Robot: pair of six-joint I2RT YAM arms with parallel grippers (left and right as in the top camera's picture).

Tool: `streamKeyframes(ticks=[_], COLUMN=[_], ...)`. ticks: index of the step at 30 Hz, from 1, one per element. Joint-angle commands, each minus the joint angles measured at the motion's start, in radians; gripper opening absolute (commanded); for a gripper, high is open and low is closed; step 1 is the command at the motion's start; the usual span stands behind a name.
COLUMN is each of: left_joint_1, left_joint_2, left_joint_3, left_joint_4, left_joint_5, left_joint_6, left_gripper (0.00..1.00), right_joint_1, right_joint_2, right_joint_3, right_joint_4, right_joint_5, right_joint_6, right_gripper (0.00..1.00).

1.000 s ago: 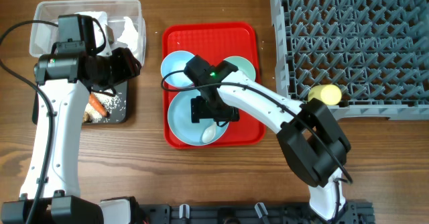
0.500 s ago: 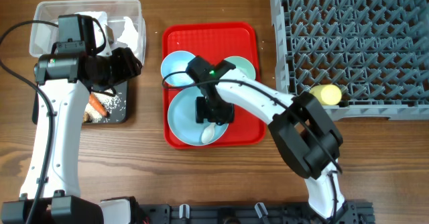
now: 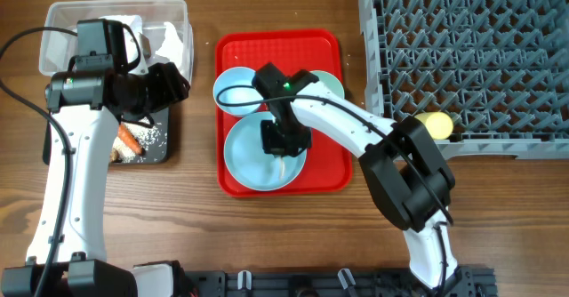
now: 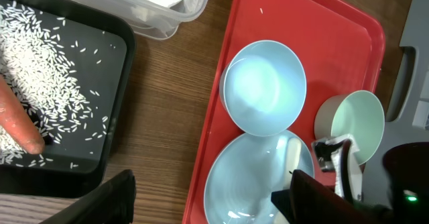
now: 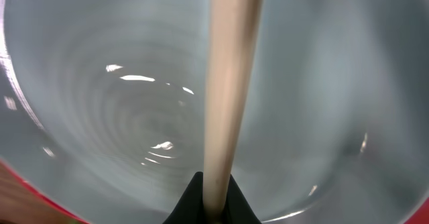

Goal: Sort waste into correct bins and load items into the dishwasher rack
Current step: 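Grasp the wooden spoon with the right gripper and lift it, then carry the spoon right and drop it into the dish rack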

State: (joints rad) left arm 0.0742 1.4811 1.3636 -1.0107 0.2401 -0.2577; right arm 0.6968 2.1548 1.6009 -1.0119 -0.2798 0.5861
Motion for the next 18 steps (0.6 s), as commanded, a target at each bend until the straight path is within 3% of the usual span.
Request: streamKeyframes(ticks=[1, 6, 12, 18], left_joint_1=[0.002, 0.002, 0.000, 0.000], left_joint_2=[0.005, 0.005, 0.005, 0.005], left_joint_3=[0.008, 0.008, 0.008, 0.007], left_joint_4=[-0.001, -0.001, 0.000, 0.000], left_joint_5=[-0.006, -0.006, -0.006, -0.006], left_joint_6=[-0.009, -0.009, -0.009, -0.009], left_gripper=[0.76, 0.77, 0.83, 0.84], right_joint_1=[0.002, -0.012, -0.119, -0.335], right_joint_2=[0.008, -0.054, -0.216, -0.335], right_joint_3=[0.075, 0.138, 0.219, 0.219], right_joint_4=[-0.022, -0.065, -0.133, -0.109], right_joint_5=[0.032, 0.040, 0.201, 0.349], right_joint_6=[-0.050, -0.101, -0.149, -0.474], right_gripper=[0.05, 0.04, 0.04, 0.04])
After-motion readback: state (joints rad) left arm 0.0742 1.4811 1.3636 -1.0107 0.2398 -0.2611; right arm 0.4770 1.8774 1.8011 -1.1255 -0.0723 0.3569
